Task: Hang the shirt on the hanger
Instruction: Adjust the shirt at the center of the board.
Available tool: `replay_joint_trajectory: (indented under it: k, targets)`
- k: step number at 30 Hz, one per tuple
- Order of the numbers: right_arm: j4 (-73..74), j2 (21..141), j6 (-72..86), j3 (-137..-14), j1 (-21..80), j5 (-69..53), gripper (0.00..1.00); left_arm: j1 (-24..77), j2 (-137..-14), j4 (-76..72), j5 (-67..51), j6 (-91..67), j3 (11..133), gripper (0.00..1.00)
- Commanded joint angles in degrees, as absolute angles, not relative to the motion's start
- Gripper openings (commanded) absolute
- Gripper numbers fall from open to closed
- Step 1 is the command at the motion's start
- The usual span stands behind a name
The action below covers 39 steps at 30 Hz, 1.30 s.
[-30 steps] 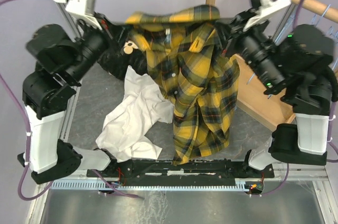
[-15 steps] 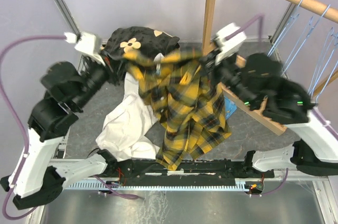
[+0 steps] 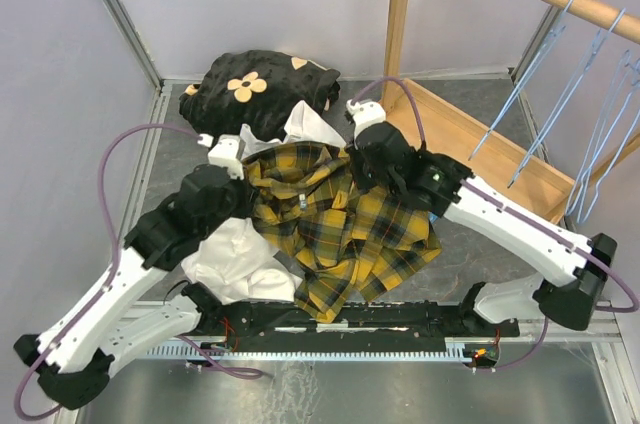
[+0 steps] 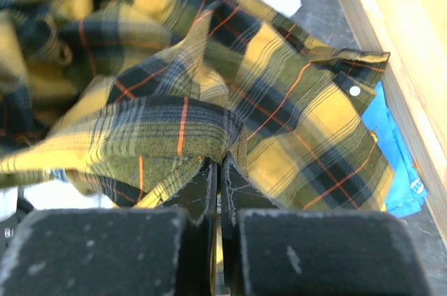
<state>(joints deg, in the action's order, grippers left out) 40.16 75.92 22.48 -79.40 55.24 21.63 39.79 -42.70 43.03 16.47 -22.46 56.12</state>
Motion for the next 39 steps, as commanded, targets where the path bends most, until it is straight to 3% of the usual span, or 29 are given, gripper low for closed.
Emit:
replay_joint_trajectory:
  k: [1, 7, 12, 16, 26, 29, 31, 32, 36, 39]
  targets:
    - [32.7, 80.8, 26.3, -80.0, 47.8, 14.3, 0.0, 38.4, -51.2, 36.5, 18.6, -25.3, 57.5, 0.03]
    - [27.7, 84.6, 23.3, -80.2, 45.2, 11.0, 0.04, 31.2, -53.5, 32.5, 13.8, -22.9, 58.7, 0.03]
    - [27.2, 82.1, 21.7, -79.6, 45.1, 5.5, 0.46, 30.3, -51.7, 32.6, 9.2, -21.0, 58.1, 0.3]
    - [27.6, 81.4, 20.0, -78.3, 45.2, 3.7, 0.54, 30.3, -50.4, 32.2, 9.1, -20.4, 56.4, 0.38]
    - [27.7, 88.8, 15.5, -82.1, 45.1, 1.7, 0.55, 30.2, -53.0, 31.3, 9.7, -18.8, 54.9, 0.34]
    - [27.3, 91.2, 14.8, -83.9, 45.1, 2.9, 0.46, 29.4, -54.5, 30.0, 9.7, -17.8, 53.9, 0.28]
    - [27.0, 92.6, 14.8, -85.4, 45.1, 5.4, 0.35, 28.2, -56.4, 29.3, 10.5, -17.4, 54.4, 0.07]
    - [26.8, 93.2, 15.1, -86.1, 45.1, 7.2, 0.3, 27.1, -57.7, 29.3, 11.0, -17.4, 55.1, 0.03]
    - [29.5, 97.8, 18.3, -91.2, 44.4, 17.2, 0.15, 21.5, -62.4, 29.0, 12.4, -17.8, 57.6, 0.03]
    - [34.1, 101.6, 18.9, -96.3, 43.4, 15.7, 0.15, 18.5, -64.8, 29.1, 9.7, -17.1, 59.3, 0.03]
